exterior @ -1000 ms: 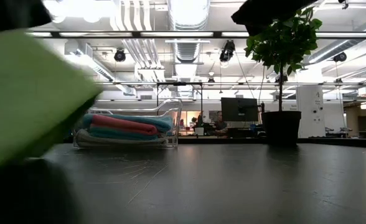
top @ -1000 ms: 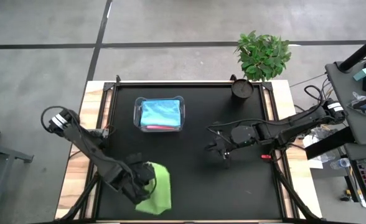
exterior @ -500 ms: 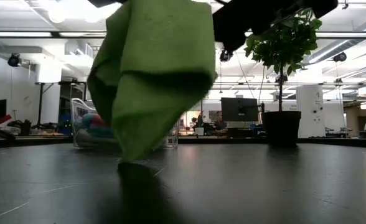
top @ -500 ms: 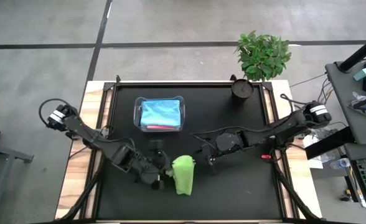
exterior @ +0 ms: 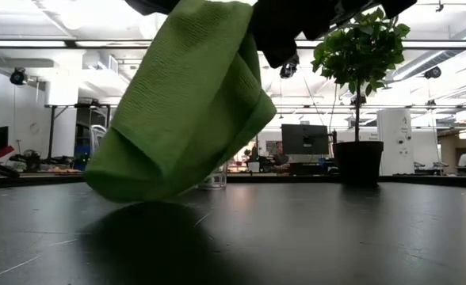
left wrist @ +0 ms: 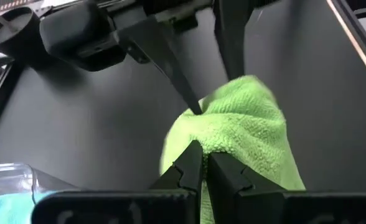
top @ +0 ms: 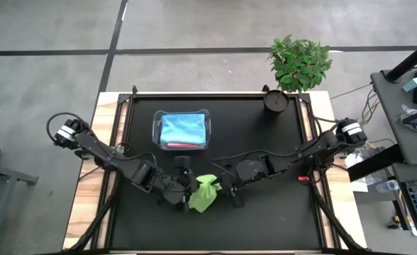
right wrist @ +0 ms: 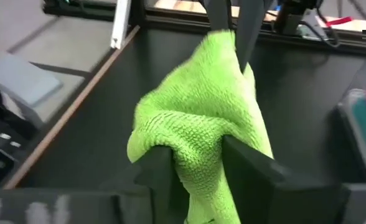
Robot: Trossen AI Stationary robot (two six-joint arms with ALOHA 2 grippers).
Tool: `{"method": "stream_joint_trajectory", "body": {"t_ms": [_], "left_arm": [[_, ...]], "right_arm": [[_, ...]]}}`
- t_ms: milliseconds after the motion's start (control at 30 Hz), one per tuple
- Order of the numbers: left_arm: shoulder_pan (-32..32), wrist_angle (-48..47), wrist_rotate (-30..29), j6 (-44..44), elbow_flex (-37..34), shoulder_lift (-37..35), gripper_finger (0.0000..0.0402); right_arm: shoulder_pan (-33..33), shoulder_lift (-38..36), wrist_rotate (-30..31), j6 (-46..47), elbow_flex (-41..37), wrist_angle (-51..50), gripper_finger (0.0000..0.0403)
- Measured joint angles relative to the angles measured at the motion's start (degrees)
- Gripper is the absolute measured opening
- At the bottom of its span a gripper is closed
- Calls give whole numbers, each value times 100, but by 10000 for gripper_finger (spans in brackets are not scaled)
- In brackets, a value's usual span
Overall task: Fold microfiber towels
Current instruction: Fold the green microfiber cloth
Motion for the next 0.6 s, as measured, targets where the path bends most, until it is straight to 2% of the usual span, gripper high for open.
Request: {"method": "stream_joint_trajectory", "body": {"t_ms": [133,267,433,600], "left_arm": [[-1,22,1,14,-1,0,0],[0,23,4,-125,-16,14,0],[-2,19,9,-527,-22,22,5],[-2,14,20,-961,-22,20,56]], "right_arm": [[114,9,427,-261,-13,-41,77],[224,-133,525,-674,-13,-71,18],[252,-284,553,-914,-13,-309,10],[247,-447,600,-1057,-13,-608,9]]}}
